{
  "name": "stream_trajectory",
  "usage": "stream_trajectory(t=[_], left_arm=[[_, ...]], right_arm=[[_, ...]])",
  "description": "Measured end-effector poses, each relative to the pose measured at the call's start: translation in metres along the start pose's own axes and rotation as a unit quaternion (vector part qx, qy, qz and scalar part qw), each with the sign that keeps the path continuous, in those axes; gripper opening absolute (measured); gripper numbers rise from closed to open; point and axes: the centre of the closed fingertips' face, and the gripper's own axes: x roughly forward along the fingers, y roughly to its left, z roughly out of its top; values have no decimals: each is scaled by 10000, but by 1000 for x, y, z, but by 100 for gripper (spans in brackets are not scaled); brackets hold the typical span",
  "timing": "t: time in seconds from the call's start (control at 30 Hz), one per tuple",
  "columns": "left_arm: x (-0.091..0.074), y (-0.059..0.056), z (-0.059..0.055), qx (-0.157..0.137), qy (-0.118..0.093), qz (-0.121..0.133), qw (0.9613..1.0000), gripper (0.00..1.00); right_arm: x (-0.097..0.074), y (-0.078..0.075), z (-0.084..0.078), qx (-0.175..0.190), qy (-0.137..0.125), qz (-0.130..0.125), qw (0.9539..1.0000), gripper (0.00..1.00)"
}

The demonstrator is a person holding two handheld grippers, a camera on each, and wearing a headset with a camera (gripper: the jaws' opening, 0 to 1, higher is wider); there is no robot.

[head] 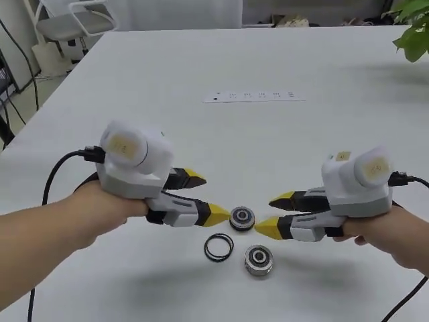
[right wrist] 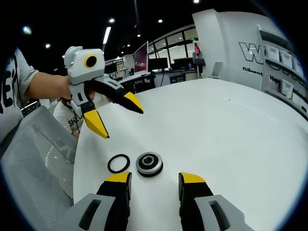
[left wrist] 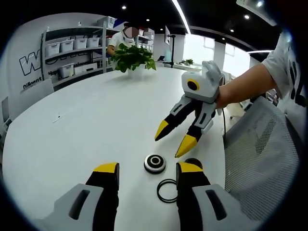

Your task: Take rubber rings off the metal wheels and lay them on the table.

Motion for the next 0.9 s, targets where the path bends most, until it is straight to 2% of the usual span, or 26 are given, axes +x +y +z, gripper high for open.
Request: stream_trajectory(t=[0.67, 0.9], left_arm=[[27, -7, -10, -178, 109, -173, 9996, 35], [36, -11, -15, -184, 207, -236, 9993, 32]], right_arm=[[18, 7, -6, -141, 108, 159, 9997, 27], [21, 8, -7, -153, 104, 172, 9997, 23]])
